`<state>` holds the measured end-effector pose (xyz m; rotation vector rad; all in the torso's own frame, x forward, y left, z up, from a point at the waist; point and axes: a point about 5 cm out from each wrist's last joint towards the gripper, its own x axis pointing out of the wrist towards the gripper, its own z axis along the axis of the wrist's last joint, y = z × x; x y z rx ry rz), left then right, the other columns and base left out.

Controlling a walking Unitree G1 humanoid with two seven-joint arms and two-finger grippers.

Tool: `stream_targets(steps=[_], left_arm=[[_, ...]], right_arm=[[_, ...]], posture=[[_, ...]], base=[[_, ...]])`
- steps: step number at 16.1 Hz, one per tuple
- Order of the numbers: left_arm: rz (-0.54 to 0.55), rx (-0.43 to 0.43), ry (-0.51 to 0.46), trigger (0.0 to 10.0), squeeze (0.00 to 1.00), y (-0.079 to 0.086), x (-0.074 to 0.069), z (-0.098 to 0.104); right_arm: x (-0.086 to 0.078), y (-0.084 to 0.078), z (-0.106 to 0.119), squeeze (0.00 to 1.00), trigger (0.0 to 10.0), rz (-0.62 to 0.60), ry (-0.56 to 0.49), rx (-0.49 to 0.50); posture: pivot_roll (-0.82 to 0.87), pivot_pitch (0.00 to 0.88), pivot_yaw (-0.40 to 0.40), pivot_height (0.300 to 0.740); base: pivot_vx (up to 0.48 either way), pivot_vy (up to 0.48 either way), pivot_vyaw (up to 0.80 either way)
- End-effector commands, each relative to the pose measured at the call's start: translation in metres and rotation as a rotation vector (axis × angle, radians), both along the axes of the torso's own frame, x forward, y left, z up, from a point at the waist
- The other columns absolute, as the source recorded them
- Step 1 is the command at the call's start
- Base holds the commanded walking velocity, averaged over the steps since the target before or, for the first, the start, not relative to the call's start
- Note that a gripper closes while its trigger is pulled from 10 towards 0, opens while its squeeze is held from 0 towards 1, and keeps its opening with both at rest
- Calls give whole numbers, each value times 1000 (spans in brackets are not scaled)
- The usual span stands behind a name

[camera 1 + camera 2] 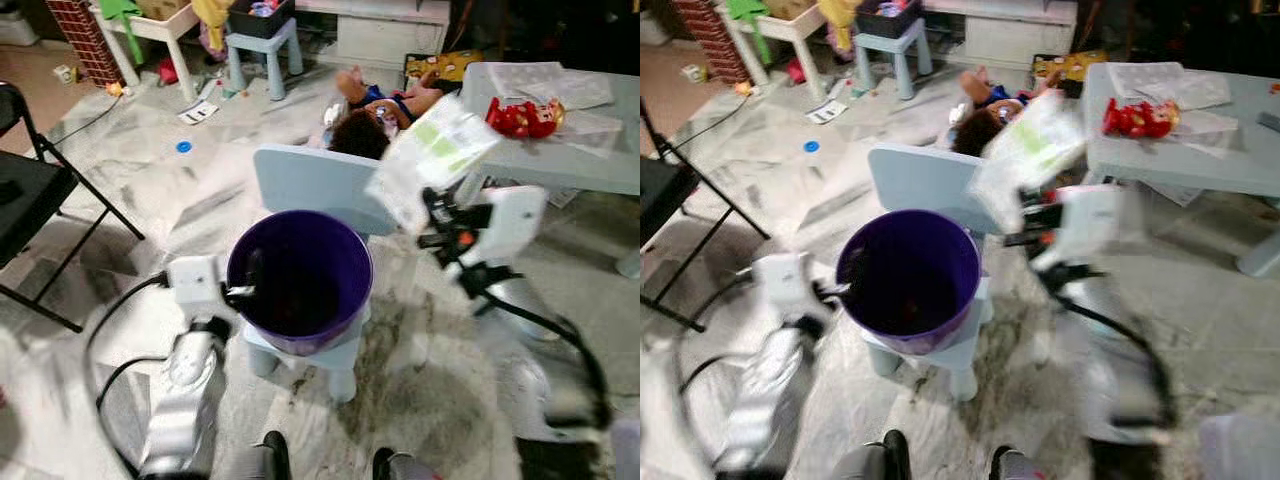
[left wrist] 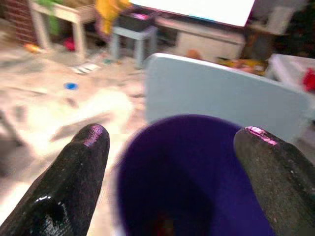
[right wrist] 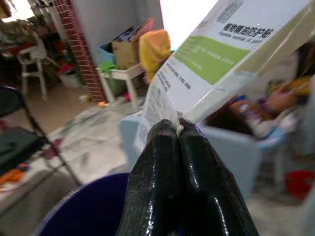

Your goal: Picking trash to rubbish bin

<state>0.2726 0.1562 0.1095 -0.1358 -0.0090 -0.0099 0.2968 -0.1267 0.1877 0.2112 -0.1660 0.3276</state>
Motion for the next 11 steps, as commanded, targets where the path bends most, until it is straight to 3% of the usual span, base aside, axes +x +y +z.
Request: stream_targets(steps=[1,2,3,5,7,10,11], left_arm=[[14,51,32,10000,1000,7,-18,0],[17,64,48,10000,1000,10,-23,-2],[40,74,100,10000,1000,20,-39,-9],[54,82,131,10000,1000,24,-49,-10],[40,76,154,10000,1000,17,-53,-8],[21,66,164,10000,1000,12,-54,-4],[18,65,166,10000,1000,12,-54,-3]], right_arm=[[5,13,-12,0,0,46,33,23],[6,18,-15,0,0,62,44,29],[9,28,-25,0,0,99,67,29],[16,30,-35,0,0,66,85,0],[21,35,-53,0,0,78,162,62],[17,47,-69,0,0,153,178,41],[16,48,-72,0,8784,152,183,41]], posture=[[79,215,18,740],[86,215,19,740],[113,215,21,740],[124,218,20,740],[141,222,22,740],[141,223,28,740],[141,223,30,740]], base=[[0,0,0],[0,0,0],[0,0,0],[0,0,0],[0,0,0],[0,0,0],[0,0,0]])
